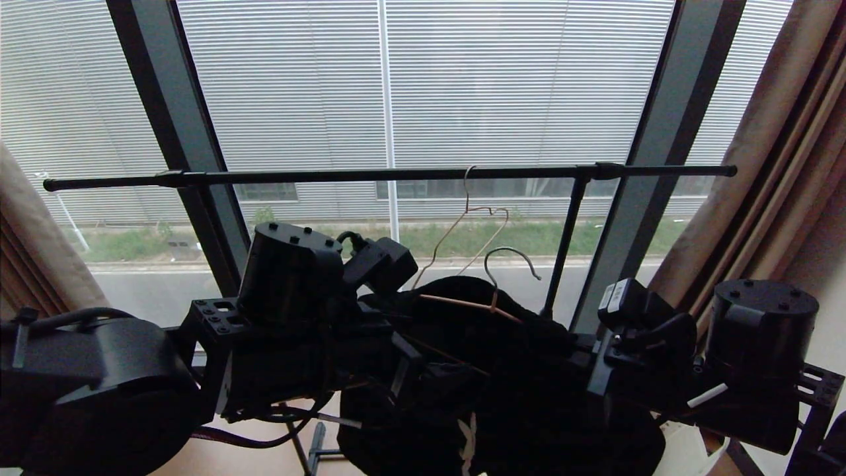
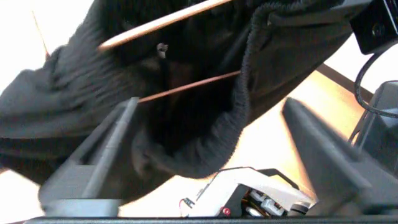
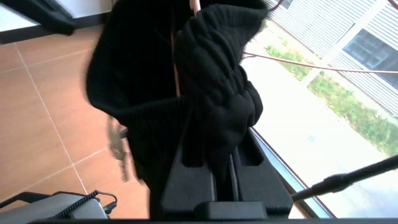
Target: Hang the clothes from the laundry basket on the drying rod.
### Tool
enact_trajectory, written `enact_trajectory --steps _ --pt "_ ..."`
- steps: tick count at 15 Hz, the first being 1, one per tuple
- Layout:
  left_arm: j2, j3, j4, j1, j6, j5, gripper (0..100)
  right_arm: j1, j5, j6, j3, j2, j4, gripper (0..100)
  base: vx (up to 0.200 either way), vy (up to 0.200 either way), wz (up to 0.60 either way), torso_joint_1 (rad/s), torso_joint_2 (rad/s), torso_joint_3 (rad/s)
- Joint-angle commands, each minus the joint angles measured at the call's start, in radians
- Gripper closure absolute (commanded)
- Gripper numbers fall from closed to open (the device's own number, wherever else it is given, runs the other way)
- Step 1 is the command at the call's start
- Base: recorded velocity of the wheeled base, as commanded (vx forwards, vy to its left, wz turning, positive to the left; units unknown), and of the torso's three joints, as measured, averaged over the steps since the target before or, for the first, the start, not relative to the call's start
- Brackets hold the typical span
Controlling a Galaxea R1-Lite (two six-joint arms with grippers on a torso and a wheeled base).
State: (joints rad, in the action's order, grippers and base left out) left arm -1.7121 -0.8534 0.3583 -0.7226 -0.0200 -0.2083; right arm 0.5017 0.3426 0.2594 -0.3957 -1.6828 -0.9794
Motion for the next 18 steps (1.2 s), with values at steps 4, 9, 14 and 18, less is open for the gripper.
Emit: enact_trajectory --steps 4,9,14,18 --pt "0.049 0.013 -0.001 0.0 0.006 0.001 0 -0.002 0.016 0.001 0.0 -0.003 -0.001 100 0.0 0.0 0.0 0.0 0.0 0.0" --pt "0.172 0.08 0.001 0.066 0.0 0.0 0 -0.035 0.082 0.001 0.0 -0.025 -0.015 100 0.0 0.0 0.0 0.0 0.0 0.0" --pt "0.298 0.125 -0.047 0.261 -0.17 -0.088 0 -0.077 0.273 0.003 0.011 -0.041 -0.032 100 0.0 0.0 0.0 0.0 0.0 0.0" --pt "0.276 0.053 -0.188 0.439 -0.466 -0.352 0 -0.124 0.441 0.008 0.035 -0.025 -0.047 100 0.0 0.0 0.0 0.0 0.0 0.0"
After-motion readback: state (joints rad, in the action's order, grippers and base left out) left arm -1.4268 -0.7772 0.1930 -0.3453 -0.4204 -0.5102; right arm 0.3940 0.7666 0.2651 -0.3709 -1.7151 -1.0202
